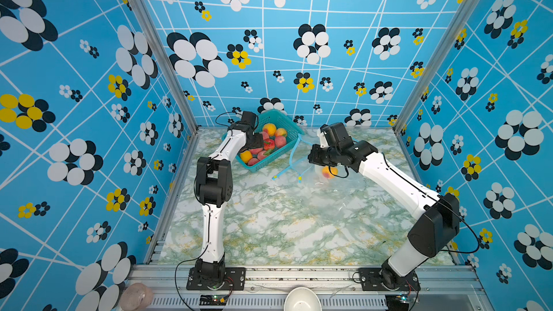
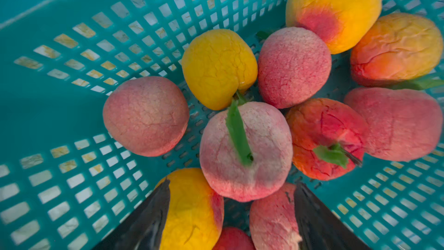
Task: Place the peach in a zip-top bag and seal the zipper
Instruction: Pick up the peach from the basket.
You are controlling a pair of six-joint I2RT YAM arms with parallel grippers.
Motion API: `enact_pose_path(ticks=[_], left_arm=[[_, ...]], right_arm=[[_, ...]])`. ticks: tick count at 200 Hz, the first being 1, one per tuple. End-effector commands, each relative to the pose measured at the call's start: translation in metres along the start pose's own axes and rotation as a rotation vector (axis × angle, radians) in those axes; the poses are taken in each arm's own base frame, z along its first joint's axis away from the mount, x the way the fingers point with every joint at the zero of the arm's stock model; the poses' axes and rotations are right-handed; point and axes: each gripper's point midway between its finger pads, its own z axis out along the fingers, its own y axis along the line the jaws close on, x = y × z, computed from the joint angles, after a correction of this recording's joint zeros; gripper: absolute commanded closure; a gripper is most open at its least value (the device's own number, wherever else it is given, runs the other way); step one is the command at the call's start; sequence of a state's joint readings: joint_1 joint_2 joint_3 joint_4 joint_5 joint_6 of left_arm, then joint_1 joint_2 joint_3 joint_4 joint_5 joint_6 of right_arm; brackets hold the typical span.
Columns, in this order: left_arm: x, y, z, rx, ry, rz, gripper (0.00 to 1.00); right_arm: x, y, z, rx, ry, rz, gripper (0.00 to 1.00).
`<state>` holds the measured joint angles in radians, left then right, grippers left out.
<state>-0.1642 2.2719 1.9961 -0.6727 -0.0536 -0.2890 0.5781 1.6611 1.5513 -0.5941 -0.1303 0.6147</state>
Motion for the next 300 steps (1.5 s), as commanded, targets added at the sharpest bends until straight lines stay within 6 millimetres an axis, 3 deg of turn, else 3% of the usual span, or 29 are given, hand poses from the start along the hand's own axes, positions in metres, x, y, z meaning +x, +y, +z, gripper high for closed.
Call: enact_pose_path(ticks=[1,66,72,90,111,139,160,198,227,251,256,261,287,300], left_arm=[[-0.011,0.0,0.006,0.04,-0.016,-0.004,0.17],[-0.007,-0.011,0.032,0.12,0.011,-0.068,0.17],[-0.007,-0.011,0.034,0.122,0.013,-0.069,0.17],[-0.002,-0.009,0.039,0.106,0.025,-0.073,0.17],[0.001,-0.008,0.04,0.102,0.03,-0.076,0.18],[-0.002,-0.008,0.03,0.117,0.019,-0.113,0.27],[-0.017,-0.011,0.006,0.157,-0.028,-0.14,0.29],[-0.051,-0.015,-0.06,0.203,-0.151,-0.138,0.29],[-0.059,-0.024,-0.111,0.271,-0.211,-0.138,0.29],[-0.054,-0.043,-0.164,0.418,-0.258,-0.16,0.29],[-0.047,-0.048,-0.164,0.458,-0.242,-0.174,0.29],[-0.047,-0.054,-0.185,0.515,-0.267,-0.185,0.29],[-0.016,-0.086,-0.23,0.773,-0.257,-0.253,0.28],[0.005,-0.101,-0.24,0.828,-0.231,-0.25,0.28]], right_arm=[[-0.005,0.014,-0.009,-0.03,-0.009,-0.01,1.0],[0.004,0.013,0.008,-0.019,0.025,-0.003,1.0],[-0.005,0.021,0.002,-0.036,0.002,-0.007,1.0],[-0.005,0.022,0.003,-0.037,0.003,-0.007,1.0],[-0.004,0.022,0.003,-0.037,0.004,-0.01,1.0],[-0.004,0.023,0.004,-0.038,0.006,-0.01,1.0],[-0.002,0.023,0.004,-0.038,0.007,-0.01,1.0],[-0.001,0.025,0.002,-0.044,0.002,-0.012,1.0],[-0.004,0.024,0.001,-0.042,-0.014,-0.016,1.0],[-0.002,0.02,0.006,-0.023,-0.006,-0.026,1.0],[-0.003,0.019,0.007,-0.018,-0.006,-0.026,1.0],[-0.004,0.019,0.008,-0.015,-0.005,-0.031,1.0],[-0.008,0.02,0.012,-0.015,-0.004,-0.034,1.0],[-0.011,0.023,0.011,-0.026,-0.009,-0.034,1.0]])
